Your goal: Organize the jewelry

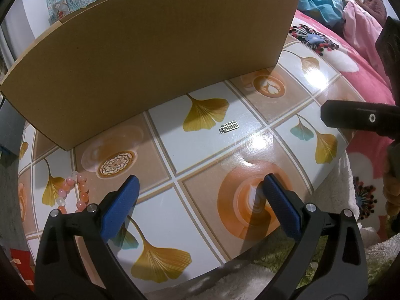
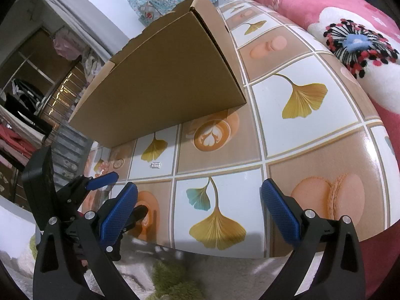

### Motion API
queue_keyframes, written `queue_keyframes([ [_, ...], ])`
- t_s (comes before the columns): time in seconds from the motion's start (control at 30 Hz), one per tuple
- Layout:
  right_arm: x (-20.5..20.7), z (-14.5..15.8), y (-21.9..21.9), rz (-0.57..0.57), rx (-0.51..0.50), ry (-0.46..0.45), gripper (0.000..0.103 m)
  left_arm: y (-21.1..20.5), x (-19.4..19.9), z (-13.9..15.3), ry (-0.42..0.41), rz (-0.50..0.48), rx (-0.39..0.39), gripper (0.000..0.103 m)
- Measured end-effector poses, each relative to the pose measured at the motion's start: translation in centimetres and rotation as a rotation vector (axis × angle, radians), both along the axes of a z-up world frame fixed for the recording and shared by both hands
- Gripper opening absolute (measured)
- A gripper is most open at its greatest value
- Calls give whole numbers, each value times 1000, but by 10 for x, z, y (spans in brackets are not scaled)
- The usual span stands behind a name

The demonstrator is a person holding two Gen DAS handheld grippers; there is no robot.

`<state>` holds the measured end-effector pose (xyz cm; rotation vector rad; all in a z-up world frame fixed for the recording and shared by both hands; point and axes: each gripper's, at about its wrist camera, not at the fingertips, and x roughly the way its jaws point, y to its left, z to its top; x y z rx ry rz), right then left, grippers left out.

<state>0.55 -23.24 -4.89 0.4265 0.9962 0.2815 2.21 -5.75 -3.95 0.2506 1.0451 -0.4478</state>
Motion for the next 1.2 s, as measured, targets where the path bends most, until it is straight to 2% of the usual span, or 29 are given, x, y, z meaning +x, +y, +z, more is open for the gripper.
queue_keyframes([
  [1.2, 1, 1, 3, -20, -21, 12, 97, -1, 2, 0, 5, 6, 4, 96],
])
